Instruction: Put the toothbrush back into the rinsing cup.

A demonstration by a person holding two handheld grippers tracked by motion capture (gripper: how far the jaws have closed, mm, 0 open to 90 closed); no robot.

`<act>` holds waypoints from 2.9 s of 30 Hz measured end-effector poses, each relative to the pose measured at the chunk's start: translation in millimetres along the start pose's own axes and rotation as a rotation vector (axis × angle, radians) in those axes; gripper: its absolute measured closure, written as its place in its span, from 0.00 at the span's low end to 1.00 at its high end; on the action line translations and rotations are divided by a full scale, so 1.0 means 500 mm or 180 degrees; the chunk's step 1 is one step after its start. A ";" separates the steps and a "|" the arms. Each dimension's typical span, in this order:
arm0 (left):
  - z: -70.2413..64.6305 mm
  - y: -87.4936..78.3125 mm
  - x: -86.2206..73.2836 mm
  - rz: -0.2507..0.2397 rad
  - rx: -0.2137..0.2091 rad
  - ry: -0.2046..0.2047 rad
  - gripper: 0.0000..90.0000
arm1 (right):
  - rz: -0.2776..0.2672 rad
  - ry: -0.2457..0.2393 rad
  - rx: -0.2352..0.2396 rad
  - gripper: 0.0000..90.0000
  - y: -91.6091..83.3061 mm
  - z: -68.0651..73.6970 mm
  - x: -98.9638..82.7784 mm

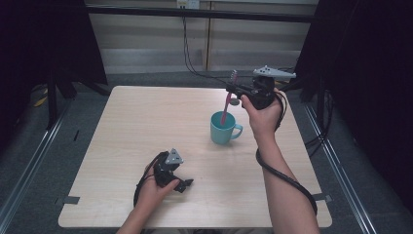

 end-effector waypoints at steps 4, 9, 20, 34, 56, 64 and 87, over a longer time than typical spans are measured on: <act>0.000 0.000 0.000 0.0005 -0.0002 0.0009 0.00 | -0.0017 0.0008 -0.0029 0.94 0.007 -0.008 -0.002; 0.000 0.000 0.000 0.0001 0.0004 -0.0002 0.00 | 0.0029 -0.0010 -0.0106 0.94 0.018 -0.018 -0.011; 0.000 0.000 0.000 0.0003 0.0001 0.0000 0.00 | 0.0078 0.0079 -0.0290 0.94 0.037 -0.054 -0.051; 0.000 0.001 0.000 -0.0014 0.0012 0.0000 0.00 | 0.0230 0.0042 -0.0389 0.94 0.068 -0.076 -0.101; -0.001 0.000 -0.001 -0.0009 0.0019 -0.0004 0.00 | 0.0430 0.0021 -0.0411 0.93 0.103 -0.072 -0.183; -0.002 0.000 -0.001 0.0004 0.0010 0.0003 0.00 | 0.0424 0.0101 -0.0420 0.93 0.094 -0.082 -0.203; -0.003 0.000 -0.001 0.0016 0.0017 0.0010 0.00 | 0.0361 0.0256 -0.0578 0.65 0.059 -0.113 -0.222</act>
Point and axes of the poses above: each handheld gripper's, and its own axes: y roughly forward along the jaws, x roughly out of its top, z roughly to its left, the point moved 3 cm from there along y, roughly forward along the jaws, and after that the axes turned 1 degree about -z, right-handed, at the moved point
